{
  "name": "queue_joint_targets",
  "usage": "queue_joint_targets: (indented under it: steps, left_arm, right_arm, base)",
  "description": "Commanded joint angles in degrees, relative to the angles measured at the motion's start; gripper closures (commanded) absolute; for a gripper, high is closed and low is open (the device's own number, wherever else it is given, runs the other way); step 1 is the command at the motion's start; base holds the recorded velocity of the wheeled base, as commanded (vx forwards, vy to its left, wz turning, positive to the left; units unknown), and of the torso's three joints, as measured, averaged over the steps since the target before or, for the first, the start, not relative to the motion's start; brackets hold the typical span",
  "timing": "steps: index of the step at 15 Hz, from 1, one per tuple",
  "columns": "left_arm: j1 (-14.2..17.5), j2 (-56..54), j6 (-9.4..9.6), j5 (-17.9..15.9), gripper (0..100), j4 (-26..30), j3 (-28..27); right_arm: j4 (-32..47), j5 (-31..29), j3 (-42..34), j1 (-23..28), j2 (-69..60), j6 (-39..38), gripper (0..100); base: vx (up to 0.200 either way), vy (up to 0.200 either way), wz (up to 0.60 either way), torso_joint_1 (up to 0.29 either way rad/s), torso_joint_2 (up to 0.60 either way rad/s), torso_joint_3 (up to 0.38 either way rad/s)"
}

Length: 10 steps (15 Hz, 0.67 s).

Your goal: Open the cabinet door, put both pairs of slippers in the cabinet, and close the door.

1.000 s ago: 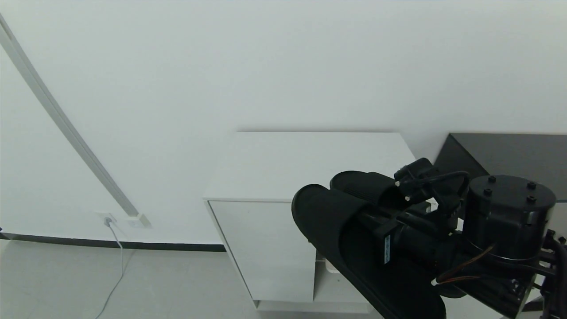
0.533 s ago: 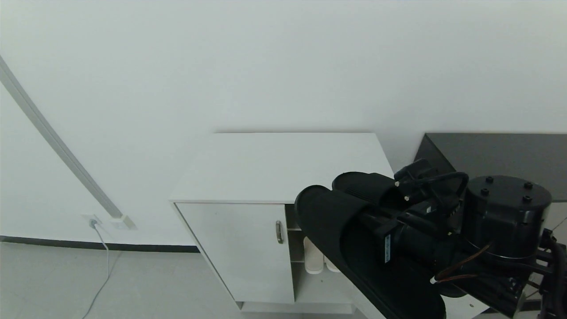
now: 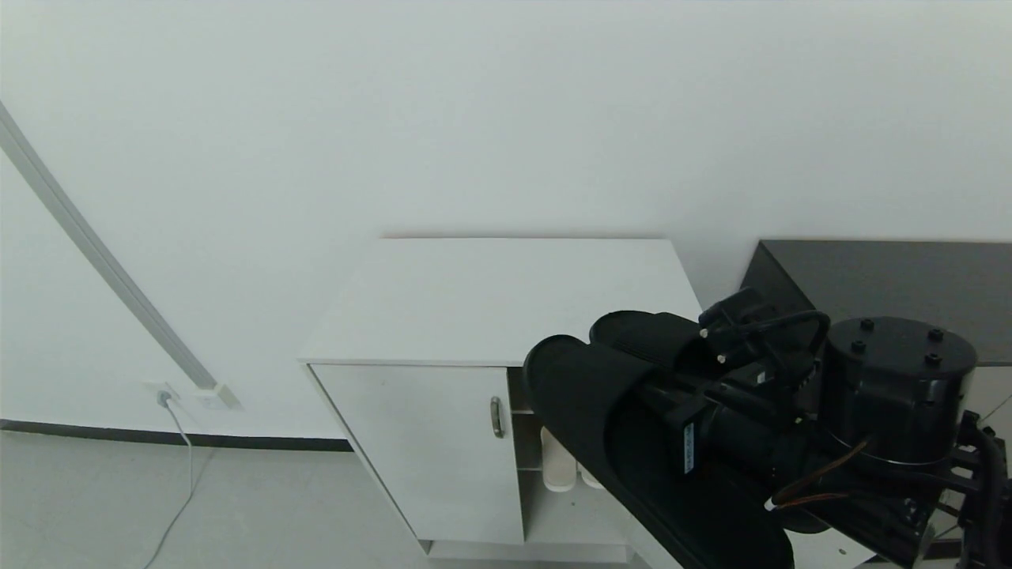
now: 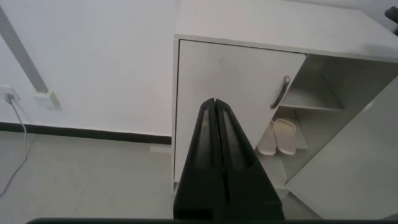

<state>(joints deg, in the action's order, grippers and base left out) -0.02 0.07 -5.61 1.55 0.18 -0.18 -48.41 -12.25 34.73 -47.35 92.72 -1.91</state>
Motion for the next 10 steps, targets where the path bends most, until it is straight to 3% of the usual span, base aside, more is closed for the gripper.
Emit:
queue_joint_targets:
  steps: [1, 10]
  left_arm:
    - [-0.06, 0.01, -0.02, 0.03, 100, -0.01, 0.01]
    - [-0.06, 0.01, -0.02, 0.03, 100, -0.01, 0.01]
  right_arm:
    - [-0.02, -0.23, -0.01, -0.11, 0.18, 0.07, 100]
    - [-0.02, -0.05, -0.81, -0.11, 0.18, 0.07, 100]
  base:
    - [0.000, 0.000, 0.00, 0.000, 0.00, 0.000]
    - [0.000, 0.000, 0.00, 0.000, 0.00, 0.000]
